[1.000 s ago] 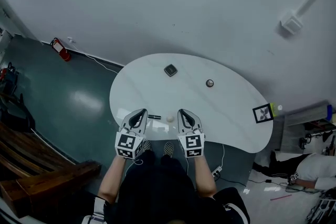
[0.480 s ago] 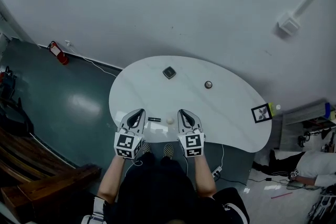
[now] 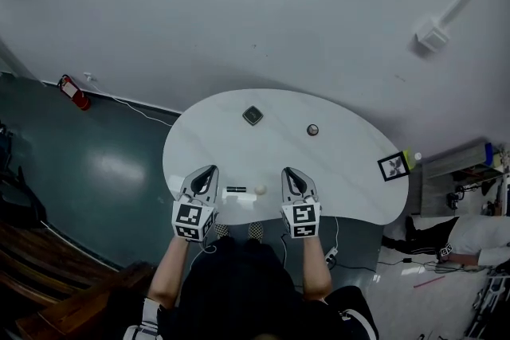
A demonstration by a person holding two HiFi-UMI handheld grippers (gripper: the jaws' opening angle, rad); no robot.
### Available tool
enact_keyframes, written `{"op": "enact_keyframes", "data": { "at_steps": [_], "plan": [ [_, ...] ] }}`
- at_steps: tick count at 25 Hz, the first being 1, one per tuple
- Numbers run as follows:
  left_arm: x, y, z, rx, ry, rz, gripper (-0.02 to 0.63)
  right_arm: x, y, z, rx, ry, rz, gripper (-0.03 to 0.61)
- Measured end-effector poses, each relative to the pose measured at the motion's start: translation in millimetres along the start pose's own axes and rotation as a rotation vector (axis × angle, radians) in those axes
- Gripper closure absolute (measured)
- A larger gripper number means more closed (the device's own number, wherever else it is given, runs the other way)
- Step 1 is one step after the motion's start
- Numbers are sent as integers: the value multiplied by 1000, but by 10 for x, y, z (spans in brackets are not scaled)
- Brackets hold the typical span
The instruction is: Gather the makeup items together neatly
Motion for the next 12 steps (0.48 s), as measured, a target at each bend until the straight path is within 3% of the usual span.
{"op": "enact_keyframes", "data": {
  "at_steps": [6,12],
  "plan": [
    [11,212,305,-39,12,9,597,32,197,-83,-56,-56,32,541],
    [20,486,460,-45,21,29,597,71,532,-255,-35,-58,50,541]
  ]
}}
Point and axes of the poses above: the fingertips, and each gripper's own axes: y forward along the fingers, z to its left, x out of its top, the point moved 5 cm from there along -y, backward along the fingers, and after that the axes turned 1 degree about -y, right-handed, at the moved point
